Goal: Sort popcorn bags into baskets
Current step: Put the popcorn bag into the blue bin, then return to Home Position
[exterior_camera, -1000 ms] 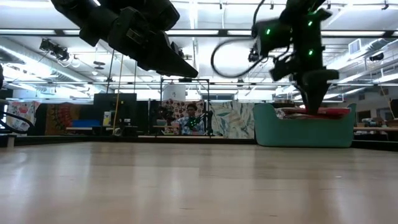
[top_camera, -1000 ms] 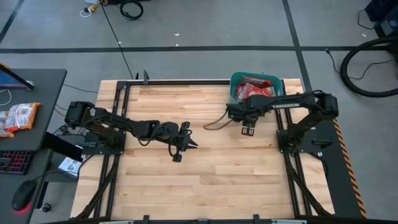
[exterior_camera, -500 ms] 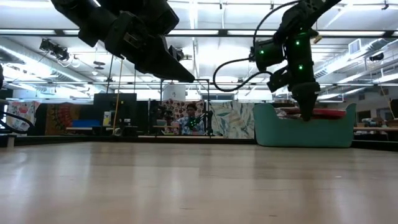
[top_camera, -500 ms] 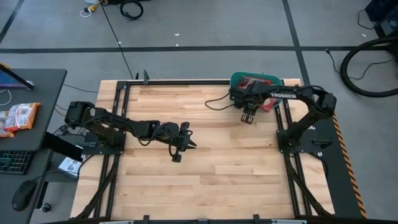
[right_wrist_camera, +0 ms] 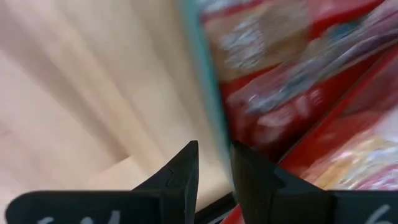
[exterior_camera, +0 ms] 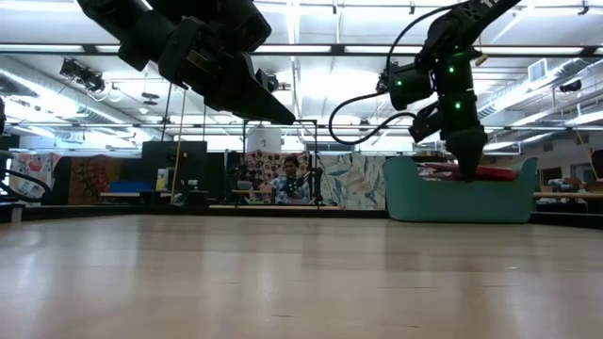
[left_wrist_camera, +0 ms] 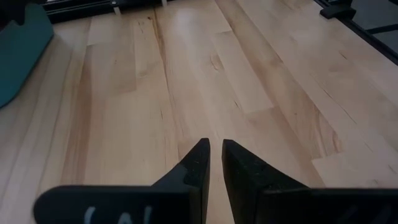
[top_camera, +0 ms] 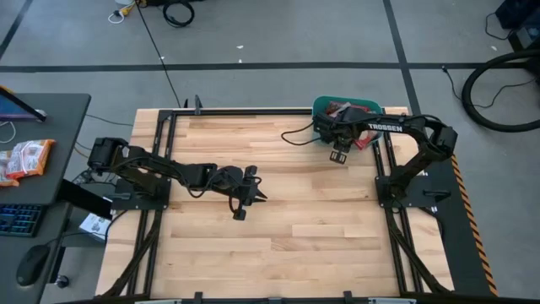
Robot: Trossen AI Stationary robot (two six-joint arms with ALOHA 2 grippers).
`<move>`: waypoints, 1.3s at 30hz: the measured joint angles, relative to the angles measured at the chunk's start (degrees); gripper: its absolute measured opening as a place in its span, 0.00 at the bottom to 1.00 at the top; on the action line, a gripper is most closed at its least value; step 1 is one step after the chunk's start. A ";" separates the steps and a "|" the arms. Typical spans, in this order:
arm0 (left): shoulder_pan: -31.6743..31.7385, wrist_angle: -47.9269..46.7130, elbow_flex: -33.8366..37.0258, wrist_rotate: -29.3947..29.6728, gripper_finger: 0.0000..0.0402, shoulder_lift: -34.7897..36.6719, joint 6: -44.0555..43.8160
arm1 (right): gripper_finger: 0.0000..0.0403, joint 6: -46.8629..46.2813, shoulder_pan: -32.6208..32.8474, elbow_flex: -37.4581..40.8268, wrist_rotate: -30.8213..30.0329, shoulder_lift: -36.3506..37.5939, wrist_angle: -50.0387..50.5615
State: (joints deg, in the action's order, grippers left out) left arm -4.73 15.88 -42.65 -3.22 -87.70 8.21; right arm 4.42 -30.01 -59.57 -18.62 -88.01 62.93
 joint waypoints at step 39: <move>1.14 -3.04 -0.04 -5.60 0.12 4.57 2.88 | 0.24 -10.79 3.38 1.54 5.87 14.87 -4.16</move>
State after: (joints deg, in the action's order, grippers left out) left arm -3.59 12.84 -42.70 -8.83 -83.14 11.09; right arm -6.36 -26.63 -58.03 -12.75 -73.14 58.78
